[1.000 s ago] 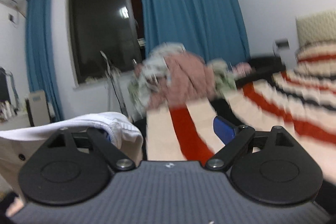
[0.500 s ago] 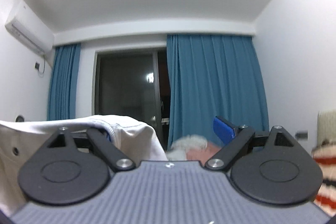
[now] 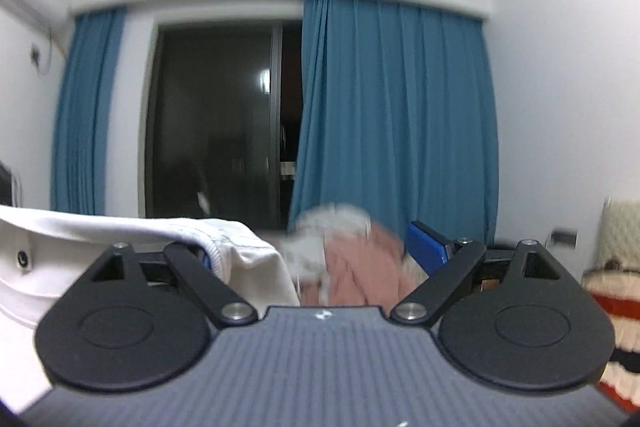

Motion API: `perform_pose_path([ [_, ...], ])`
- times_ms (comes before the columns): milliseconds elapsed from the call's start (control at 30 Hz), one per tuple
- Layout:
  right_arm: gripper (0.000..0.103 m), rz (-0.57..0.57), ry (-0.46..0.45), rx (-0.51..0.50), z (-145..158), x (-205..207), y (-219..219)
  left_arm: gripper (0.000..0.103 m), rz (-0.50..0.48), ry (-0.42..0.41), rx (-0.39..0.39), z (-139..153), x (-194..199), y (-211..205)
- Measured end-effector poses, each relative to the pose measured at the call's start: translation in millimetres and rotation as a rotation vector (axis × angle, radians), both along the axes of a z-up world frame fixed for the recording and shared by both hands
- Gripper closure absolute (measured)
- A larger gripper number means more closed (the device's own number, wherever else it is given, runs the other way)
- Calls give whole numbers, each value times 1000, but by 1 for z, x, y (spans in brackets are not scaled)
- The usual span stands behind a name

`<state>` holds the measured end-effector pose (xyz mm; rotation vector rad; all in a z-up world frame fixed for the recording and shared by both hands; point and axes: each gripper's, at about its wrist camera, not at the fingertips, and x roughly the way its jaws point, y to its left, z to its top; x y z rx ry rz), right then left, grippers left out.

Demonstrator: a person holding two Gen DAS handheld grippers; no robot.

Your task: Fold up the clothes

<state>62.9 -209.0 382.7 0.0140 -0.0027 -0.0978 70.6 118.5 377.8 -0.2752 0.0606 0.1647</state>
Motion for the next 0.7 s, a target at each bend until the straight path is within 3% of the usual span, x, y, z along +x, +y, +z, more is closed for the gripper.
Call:
perform_pose_path([
  [167,13,-31,181,-4,-106,141,1,0,5,134,24,-116,151,-16],
  [433,13,-58,368,-44,-292,347,-10,0,-27,367,77,-325,403,-23],
  [567,13,-55,574,-140,-379,422,-6,1,-127,525,171,-422,493,-36],
  [700,13,-7,779,-225,-422,457,3,3,-221,759,306,-481,545,-45],
])
